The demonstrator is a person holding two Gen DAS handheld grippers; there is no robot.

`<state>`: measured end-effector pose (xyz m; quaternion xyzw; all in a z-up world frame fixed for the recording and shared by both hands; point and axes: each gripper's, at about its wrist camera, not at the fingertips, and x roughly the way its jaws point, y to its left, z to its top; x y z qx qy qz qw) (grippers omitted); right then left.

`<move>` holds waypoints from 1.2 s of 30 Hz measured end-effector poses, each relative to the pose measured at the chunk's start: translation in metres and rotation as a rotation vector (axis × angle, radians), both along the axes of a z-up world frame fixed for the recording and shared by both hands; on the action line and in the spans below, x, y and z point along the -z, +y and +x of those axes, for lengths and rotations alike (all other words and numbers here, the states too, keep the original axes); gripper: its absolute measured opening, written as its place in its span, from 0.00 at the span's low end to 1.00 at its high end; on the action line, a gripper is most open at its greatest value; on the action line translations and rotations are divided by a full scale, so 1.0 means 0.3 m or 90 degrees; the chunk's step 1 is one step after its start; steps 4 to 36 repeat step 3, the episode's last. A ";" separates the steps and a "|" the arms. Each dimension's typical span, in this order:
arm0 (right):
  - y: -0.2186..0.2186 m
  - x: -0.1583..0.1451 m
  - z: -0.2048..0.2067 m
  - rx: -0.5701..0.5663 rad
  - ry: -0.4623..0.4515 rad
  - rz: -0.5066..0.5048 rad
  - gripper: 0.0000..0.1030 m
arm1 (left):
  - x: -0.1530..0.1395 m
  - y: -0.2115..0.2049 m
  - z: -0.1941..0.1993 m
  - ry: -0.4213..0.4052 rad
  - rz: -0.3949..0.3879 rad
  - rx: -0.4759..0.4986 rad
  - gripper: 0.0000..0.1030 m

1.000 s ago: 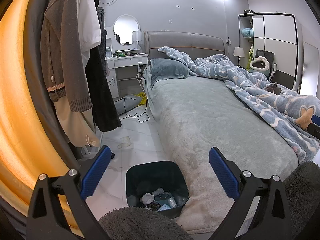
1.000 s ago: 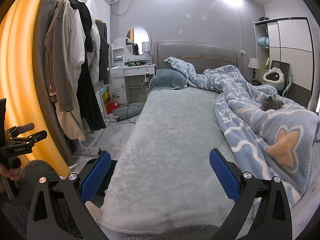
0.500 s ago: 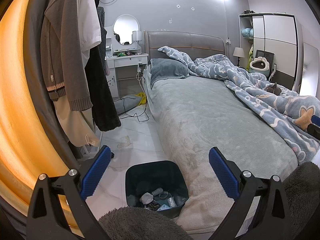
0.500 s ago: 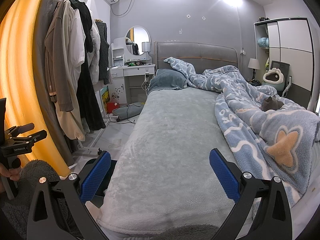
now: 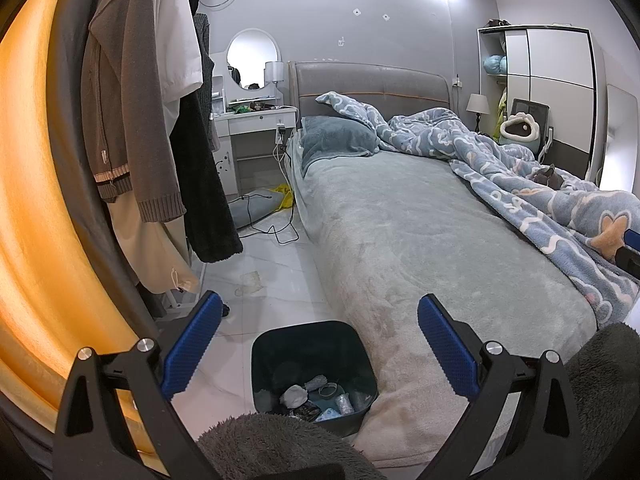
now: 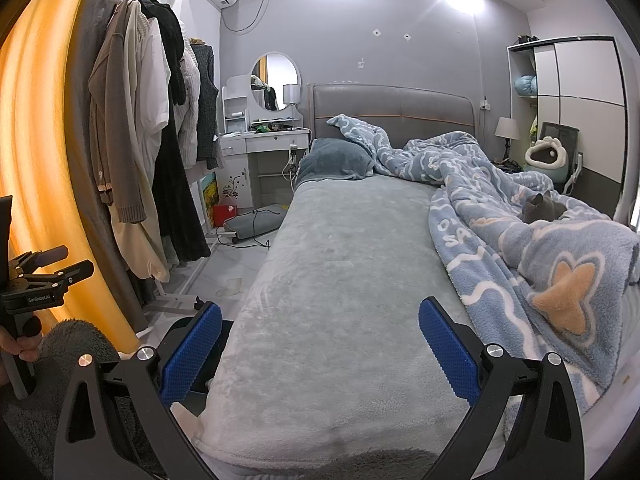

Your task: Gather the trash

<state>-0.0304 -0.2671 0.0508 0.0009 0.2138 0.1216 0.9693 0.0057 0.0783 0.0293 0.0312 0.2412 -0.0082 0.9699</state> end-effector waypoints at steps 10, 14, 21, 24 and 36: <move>0.000 -0.001 -0.002 0.000 0.000 0.000 0.97 | 0.000 0.000 0.000 0.000 0.000 0.000 0.97; 0.000 -0.001 -0.002 0.000 0.000 0.000 0.97 | 0.000 0.000 0.000 0.000 0.000 0.000 0.97; 0.000 -0.001 -0.002 0.000 0.000 0.000 0.97 | 0.000 0.000 0.000 0.000 0.000 0.000 0.97; 0.000 -0.001 -0.002 0.000 0.000 0.000 0.97 | 0.000 0.000 0.000 0.000 0.000 0.000 0.97; 0.000 -0.001 -0.002 0.000 0.000 0.000 0.97 | 0.000 0.000 0.000 0.000 0.000 0.000 0.97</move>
